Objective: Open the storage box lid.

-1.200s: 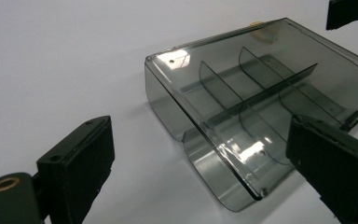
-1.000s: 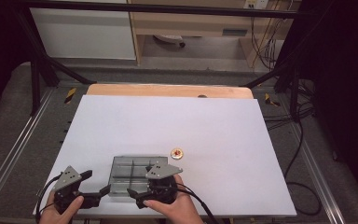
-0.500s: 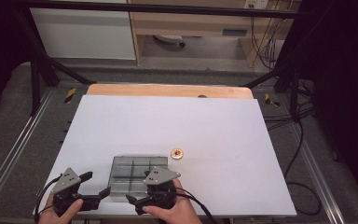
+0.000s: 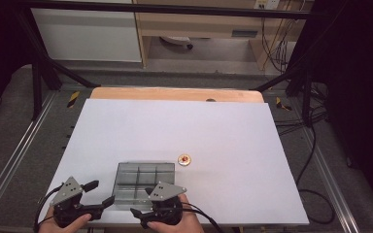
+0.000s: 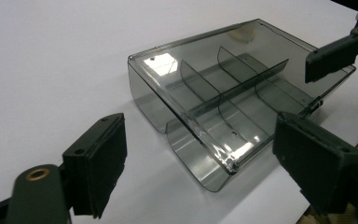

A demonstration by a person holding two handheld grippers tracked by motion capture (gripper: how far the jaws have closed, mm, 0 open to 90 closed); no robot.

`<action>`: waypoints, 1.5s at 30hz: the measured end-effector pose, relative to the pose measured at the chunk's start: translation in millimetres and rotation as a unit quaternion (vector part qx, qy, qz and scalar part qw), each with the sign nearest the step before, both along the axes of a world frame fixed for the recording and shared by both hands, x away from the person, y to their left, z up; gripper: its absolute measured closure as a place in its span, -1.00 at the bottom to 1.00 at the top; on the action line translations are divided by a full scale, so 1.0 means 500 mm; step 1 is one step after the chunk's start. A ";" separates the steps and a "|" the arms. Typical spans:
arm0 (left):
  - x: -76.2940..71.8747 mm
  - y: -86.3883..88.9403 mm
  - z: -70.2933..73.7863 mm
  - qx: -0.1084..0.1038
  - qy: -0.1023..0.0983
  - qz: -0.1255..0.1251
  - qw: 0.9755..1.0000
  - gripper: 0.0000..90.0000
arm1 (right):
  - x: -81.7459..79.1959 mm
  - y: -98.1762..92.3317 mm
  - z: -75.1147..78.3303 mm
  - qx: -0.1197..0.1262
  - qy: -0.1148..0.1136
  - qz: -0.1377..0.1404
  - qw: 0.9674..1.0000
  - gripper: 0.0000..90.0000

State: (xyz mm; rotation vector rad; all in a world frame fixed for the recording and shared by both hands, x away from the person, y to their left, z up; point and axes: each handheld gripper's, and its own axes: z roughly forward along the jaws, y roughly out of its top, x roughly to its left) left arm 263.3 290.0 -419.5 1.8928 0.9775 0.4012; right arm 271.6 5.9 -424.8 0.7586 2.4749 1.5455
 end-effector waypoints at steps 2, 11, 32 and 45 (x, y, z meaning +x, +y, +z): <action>-0.002 0.000 0.000 0.001 -0.001 -0.007 1.000 -0.37 | -0.008 -0.001 -0.004 0.008 -0.008 -0.002 1.000 -0.07; -0.008 0.003 0.003 -0.006 -0.010 -0.014 1.000 0.10 | -0.020 -0.003 -0.007 0.024 -0.032 0.005 0.999 0.34; -0.014 0.007 -0.010 0.032 0.041 -0.039 0.998 1.00 | -0.024 0.006 -0.050 0.007 -0.001 0.036 0.999 1.00; -0.017 0.001 -0.016 0.054 0.053 -0.059 0.995 1.00 | -0.011 -0.010 -0.067 0.007 0.011 0.016 1.000 1.00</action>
